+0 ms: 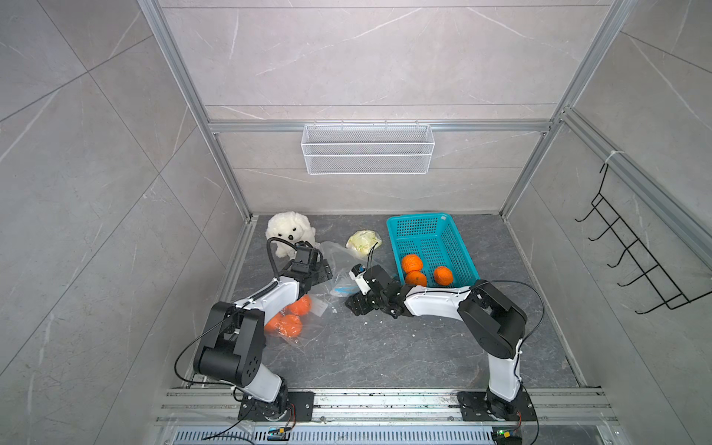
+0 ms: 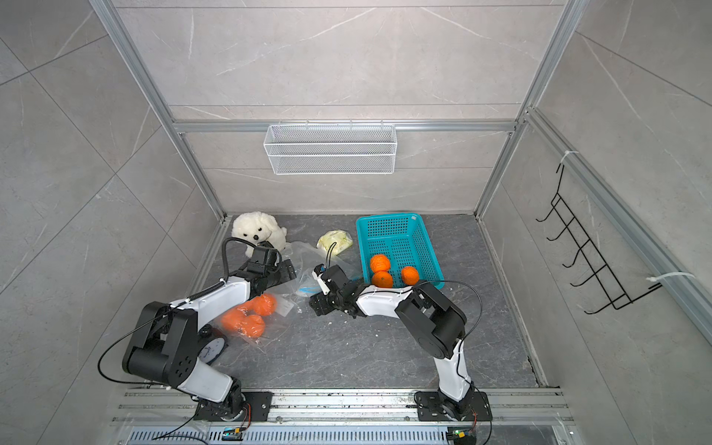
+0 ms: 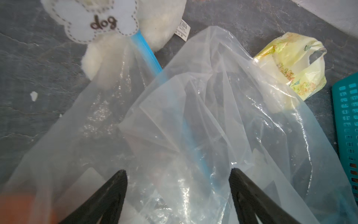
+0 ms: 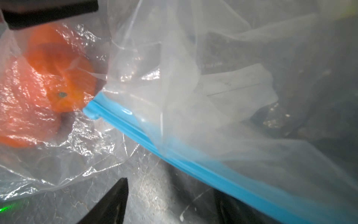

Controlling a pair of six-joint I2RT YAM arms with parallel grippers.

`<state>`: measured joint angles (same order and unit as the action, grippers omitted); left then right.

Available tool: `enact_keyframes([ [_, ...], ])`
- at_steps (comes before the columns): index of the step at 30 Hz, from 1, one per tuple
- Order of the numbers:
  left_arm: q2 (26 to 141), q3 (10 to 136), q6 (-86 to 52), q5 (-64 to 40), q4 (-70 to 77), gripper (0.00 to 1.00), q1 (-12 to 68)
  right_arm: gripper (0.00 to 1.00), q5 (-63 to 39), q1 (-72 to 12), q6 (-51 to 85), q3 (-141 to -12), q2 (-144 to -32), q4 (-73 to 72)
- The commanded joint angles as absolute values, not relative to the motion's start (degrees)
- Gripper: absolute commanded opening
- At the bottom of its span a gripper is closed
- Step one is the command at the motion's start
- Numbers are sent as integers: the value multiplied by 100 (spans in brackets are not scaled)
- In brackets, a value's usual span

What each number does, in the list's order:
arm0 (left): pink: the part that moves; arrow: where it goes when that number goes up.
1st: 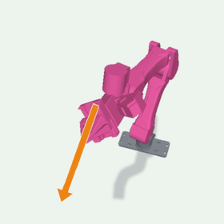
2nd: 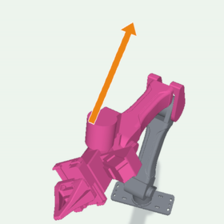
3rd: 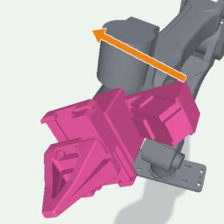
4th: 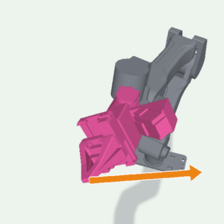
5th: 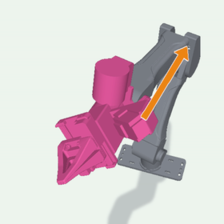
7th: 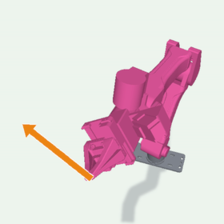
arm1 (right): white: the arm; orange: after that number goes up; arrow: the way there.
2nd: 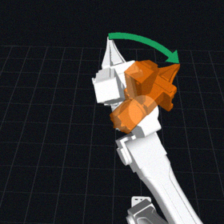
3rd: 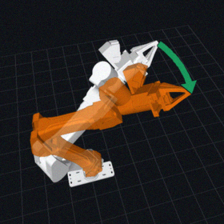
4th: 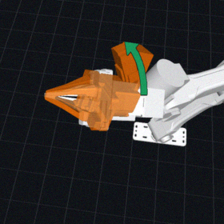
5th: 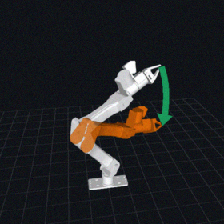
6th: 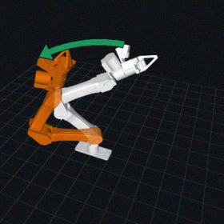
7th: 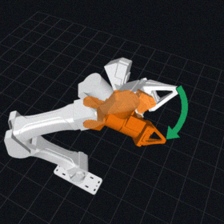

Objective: Open the zip-top bag and take out the orange
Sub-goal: Move the zipper food storage bag to the center of the board.

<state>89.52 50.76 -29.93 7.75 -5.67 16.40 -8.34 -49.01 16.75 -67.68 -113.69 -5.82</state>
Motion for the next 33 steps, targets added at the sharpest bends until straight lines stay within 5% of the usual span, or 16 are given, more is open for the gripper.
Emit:
enact_keyframes([
  [1,8867,5081,-2909,494,-109,93,1644,72,-724,-4843,1584,-7222,-11599,-613],
  [7,8078,4655,-2962,422,-248,94,1711,72,-630,-4808,1634,-7735,-11881,-465],
  [16,6826,3244,-3293,277,29,72,2623,66,-1015,-4677,1979,-7734,-12075,-806],
  [25,7861,3147,-2455,664,1132,78,3065,66,-1212,-4688,1994,-6968,-11173,-960],
  [33,8770,3634,-2040,1067,1260,68,3106,66,-1316,-4711,2004,-6352,-10517,-926],
])
